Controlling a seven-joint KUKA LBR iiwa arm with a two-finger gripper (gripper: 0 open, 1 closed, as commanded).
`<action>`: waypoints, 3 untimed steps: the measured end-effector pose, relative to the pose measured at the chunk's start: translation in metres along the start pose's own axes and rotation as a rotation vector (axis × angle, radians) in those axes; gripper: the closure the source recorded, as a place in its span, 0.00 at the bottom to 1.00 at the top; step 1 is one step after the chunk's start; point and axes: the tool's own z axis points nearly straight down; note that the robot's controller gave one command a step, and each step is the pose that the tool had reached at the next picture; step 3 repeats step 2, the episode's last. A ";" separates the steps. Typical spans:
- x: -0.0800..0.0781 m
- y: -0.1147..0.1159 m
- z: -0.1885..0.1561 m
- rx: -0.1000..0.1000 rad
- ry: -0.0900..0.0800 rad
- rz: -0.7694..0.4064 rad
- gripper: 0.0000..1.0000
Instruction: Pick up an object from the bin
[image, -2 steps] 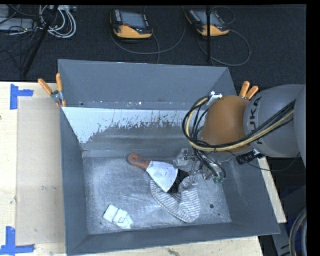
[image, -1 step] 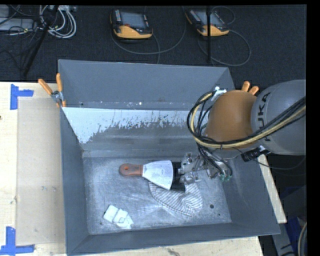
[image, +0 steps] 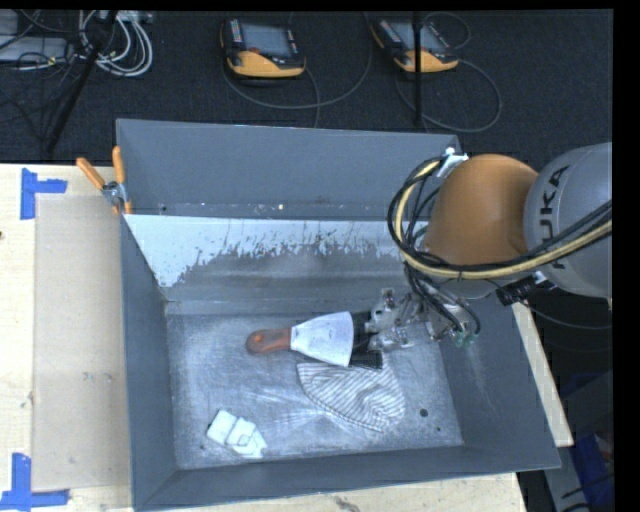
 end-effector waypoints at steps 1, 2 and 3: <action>0.012 0.008 -0.044 -0.002 0.009 0.012 1.00; -0.005 0.020 -0.081 0.000 0.002 -0.002 1.00; -0.005 0.020 -0.081 0.000 0.002 -0.002 1.00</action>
Offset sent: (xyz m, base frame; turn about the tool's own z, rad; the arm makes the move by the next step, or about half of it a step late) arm 0.0039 0.0227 0.0836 -0.0038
